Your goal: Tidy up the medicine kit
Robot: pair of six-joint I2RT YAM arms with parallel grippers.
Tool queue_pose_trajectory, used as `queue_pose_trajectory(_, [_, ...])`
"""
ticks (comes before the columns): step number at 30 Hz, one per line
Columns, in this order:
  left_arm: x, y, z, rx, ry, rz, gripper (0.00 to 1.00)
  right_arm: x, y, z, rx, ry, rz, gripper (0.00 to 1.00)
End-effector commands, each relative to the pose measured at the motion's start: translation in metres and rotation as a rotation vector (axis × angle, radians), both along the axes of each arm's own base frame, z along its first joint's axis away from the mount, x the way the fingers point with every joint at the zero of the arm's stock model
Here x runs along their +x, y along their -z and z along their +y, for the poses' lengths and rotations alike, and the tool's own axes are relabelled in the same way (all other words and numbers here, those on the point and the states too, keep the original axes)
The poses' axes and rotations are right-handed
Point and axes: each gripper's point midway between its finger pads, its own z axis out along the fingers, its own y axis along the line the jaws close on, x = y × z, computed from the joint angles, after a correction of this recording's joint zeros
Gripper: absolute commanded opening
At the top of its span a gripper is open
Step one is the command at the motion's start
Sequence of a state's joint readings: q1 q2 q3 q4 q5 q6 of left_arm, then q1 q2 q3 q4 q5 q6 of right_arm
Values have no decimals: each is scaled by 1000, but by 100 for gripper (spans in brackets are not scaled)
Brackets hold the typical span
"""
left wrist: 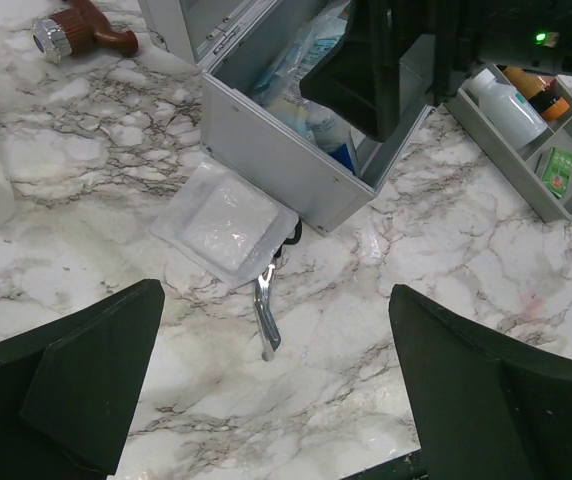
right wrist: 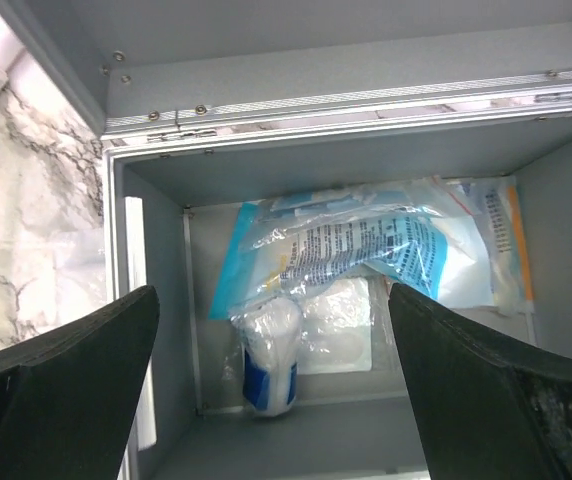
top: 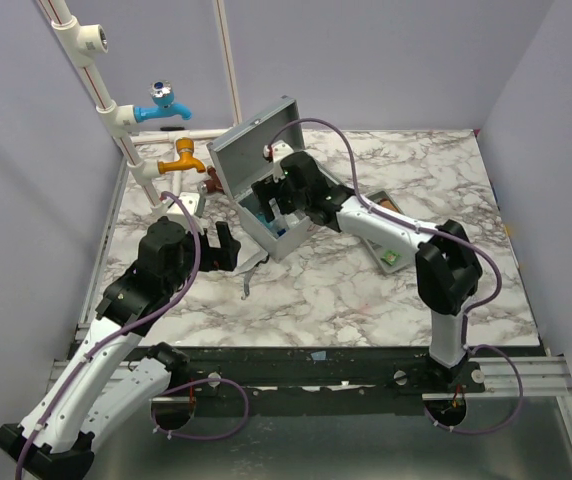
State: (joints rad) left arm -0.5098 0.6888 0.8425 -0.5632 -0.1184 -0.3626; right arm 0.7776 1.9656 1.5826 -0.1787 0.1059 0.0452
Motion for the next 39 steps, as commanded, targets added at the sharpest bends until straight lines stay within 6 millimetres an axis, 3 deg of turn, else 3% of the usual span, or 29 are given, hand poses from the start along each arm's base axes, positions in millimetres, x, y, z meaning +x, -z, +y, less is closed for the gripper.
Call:
queue_pose_trajectory(1, [1,-6,-2,-6,16,-20,98,-7,-37,-6,88,24,-50,100])
queue_pose_trajectory(6, [1,-7,0,-7,9,-24,98,-8,-46,-29,179,203,-25,100])
queue_pose_trajectory(11, [1,-8,1,-12,5,-28,99,-32,-42,-28,268,149,54,100])
queue_pose_trajectory(23, [-2,-11,3,-25,3,-42,98,-75,-55,-57,381,170,103,92])
queue_pose_trajectory(29, [-1,-10,2,-24,5,-35,98,-106,-31,-62,418,154,220,85])
queue_pose_trajectory(39, [1,-9,4,-21,-8,-32,99,-159,14,-29,511,33,421,76])
